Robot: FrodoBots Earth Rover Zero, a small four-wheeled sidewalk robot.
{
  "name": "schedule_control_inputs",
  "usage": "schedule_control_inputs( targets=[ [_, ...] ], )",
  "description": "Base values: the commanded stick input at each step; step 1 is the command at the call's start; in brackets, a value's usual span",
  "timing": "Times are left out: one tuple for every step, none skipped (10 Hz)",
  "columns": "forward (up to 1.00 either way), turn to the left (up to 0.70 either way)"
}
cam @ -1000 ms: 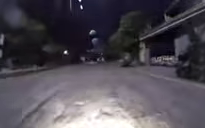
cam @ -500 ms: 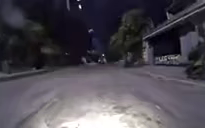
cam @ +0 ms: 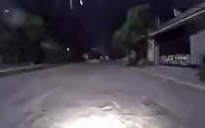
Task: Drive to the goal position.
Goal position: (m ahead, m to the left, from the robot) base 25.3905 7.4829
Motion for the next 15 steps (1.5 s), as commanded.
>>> schedule_control_inputs(
  targets=[
    [1.00, 0.05],
    [1.00, 0.02],
    [1.00, -0.17],
    [1.00, -0.39],
    [1.00, -0.39],
    [1.00, -0.39],
    [1.00, 0.05],
    [1.00, 0.05],
    [1.00, 0.05],
    [1.00, 0.05],
    [1.00, 0.05],
    [1.00, 0.05],
    [1.00, 0.05],
    [1.00, 0.05],
    [1.00, 0.05]
  ],
)
